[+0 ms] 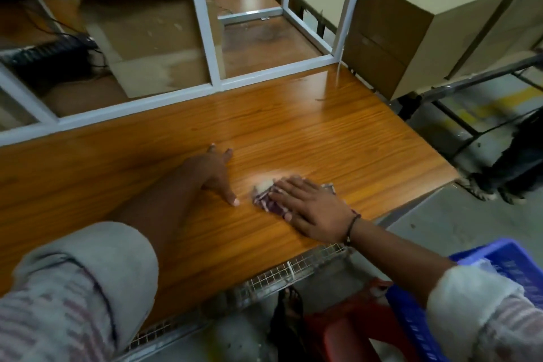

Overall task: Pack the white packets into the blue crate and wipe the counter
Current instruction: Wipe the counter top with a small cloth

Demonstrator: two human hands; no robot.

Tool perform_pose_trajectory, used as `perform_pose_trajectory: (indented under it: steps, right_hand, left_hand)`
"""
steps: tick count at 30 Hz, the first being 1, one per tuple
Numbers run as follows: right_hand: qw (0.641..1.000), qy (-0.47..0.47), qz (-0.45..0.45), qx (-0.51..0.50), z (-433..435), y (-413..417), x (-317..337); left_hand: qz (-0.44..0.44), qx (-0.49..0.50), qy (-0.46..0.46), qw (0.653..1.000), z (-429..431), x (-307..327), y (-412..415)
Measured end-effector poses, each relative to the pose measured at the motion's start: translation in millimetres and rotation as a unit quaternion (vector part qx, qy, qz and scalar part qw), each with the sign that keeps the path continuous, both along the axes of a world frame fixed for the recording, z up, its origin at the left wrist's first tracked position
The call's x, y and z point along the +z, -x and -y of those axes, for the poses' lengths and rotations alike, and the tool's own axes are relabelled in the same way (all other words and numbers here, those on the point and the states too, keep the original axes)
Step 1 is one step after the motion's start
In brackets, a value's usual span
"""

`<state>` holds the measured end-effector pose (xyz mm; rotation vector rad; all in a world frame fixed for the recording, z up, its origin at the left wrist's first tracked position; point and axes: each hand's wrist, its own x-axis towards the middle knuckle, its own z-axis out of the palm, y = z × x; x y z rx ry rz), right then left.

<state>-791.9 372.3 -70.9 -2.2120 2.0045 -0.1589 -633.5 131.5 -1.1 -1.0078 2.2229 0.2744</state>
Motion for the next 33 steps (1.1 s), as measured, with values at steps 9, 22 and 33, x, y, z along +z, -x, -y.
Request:
perform_pose_trajectory:
  steps: [9,22,33]
  right_hand:
    - [0.983,-0.012,0.021,-0.180,91,63,1]
    - [0.981,0.000,0.015,-0.191,310,111,4]
    - [0.999,-0.002,-0.001,-0.040,302,83,5]
  left_hand:
    - [-0.030,0.021,-0.033,0.999,49,-15,-61]
    - [-0.037,-0.004,-0.050,0.998,88,-30,-58]
    - [-0.035,-0.011,-0.049,0.998,93,-23,-62]
